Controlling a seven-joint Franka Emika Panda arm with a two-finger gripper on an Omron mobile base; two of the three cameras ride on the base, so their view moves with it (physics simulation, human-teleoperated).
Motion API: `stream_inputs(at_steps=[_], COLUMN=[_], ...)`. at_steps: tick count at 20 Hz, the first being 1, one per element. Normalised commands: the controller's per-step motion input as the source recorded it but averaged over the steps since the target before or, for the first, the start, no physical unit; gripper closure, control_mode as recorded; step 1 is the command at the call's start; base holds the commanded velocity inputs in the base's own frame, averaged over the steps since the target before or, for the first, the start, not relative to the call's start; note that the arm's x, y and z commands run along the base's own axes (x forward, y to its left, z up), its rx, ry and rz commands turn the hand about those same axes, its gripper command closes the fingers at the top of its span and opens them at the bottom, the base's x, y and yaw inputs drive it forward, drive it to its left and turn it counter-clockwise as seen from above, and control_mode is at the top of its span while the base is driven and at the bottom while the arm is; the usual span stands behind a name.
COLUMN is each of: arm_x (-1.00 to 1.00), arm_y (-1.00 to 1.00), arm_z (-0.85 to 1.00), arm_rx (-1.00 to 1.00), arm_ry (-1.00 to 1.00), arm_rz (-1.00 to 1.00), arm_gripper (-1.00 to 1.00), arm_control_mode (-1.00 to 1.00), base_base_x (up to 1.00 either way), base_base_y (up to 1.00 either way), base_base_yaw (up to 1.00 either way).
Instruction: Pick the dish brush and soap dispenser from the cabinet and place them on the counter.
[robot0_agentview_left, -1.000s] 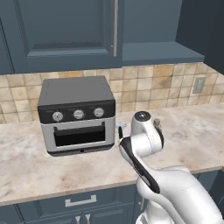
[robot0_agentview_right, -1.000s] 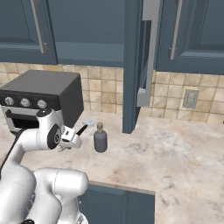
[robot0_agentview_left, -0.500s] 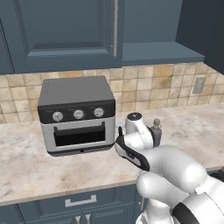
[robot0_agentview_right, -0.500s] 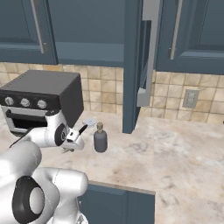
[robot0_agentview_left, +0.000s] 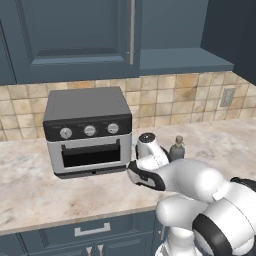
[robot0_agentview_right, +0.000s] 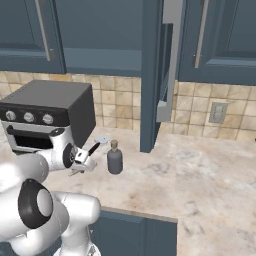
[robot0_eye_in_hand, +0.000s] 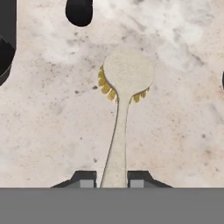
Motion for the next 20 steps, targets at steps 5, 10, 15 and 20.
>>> stream_inputs(at_steps=[5, 10, 15, 20], arm_x=[0.01, -0.02, -0.16, -0.18], arm_y=[-0.09, -0.07, -0.03, 0.0], arm_z=[-0.38, -0.3, -0.33, -0.3], arm_rx=[0.0, 0.0, 0.05, 0.05], arm_ry=[-0.11, -0.06, 0.0, 0.0], arm_rz=[0.0, -0.03, -0.07, -0.08], arm_gripper=[1.0, 1.0, 1.0, -1.0], arm_control_mode=[-1.0, -1.0, -1.0, -1.0], base_base_x=[0.0, 0.0, 0.0, 0.0], base_base_y=[0.0, 0.0, 0.0, 0.0], base_base_yaw=[0.0, 0.0, 0.0, 0.0])
